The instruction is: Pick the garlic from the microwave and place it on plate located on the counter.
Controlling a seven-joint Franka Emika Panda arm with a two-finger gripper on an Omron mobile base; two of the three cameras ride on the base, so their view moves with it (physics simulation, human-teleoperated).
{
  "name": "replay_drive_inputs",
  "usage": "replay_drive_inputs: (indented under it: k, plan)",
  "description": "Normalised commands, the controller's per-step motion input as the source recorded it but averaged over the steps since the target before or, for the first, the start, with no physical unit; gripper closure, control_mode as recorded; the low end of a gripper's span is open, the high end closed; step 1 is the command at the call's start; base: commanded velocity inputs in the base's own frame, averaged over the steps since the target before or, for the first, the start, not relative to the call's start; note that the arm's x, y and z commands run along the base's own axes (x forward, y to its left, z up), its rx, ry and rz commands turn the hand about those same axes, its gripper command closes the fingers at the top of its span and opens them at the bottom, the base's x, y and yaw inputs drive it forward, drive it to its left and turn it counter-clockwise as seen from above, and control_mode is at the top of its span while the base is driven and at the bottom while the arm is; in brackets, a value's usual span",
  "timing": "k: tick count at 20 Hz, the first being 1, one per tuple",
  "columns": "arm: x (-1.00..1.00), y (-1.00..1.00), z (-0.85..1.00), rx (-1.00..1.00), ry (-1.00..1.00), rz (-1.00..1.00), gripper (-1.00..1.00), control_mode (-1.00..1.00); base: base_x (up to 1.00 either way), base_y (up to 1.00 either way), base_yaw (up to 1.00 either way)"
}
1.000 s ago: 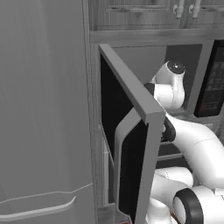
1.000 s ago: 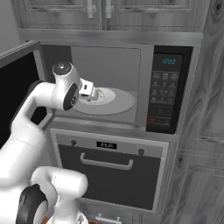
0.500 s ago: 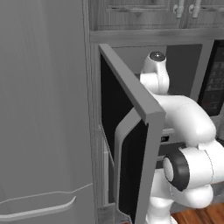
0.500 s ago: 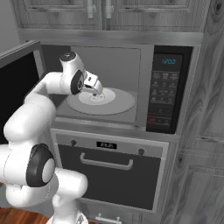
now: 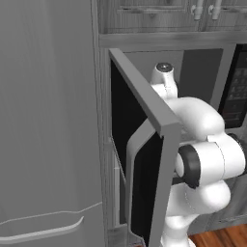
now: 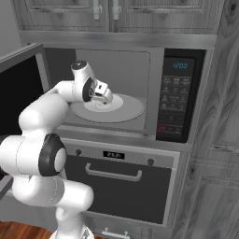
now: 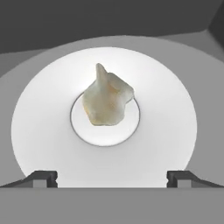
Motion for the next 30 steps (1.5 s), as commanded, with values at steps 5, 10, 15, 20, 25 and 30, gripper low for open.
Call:
replay_drive_inputs:
  k: [5,10,15,20,25,30]
  plan:
    - [0.33,0.0,-0.08,0.0,0.01,0.0,-1.0,-1.0,0.0,0.0,0.0]
    - [0.56,0.0,0.0,0.0,0.0,0.0,-1.0,-1.0,0.0,0.0,0.0]
    - [0.59,0.0,0.0,0.0,0.0,0.0,-1.0,-1.0,0.0,0.0,0.0]
    - [0.36,0.0,-0.09,0.0,0.02,0.0,-1.0,-1.0,0.0,0.0,0.0]
    - [0.08,0.0,-0.27,0.0,0.03,0.0,-1.0,-1.0,0.0,0.0,0.0]
    - [-0.02,-0.02,-0.12,0.0,0.0,0.0,-1.0,-1.0,0.0,0.0,0.0]
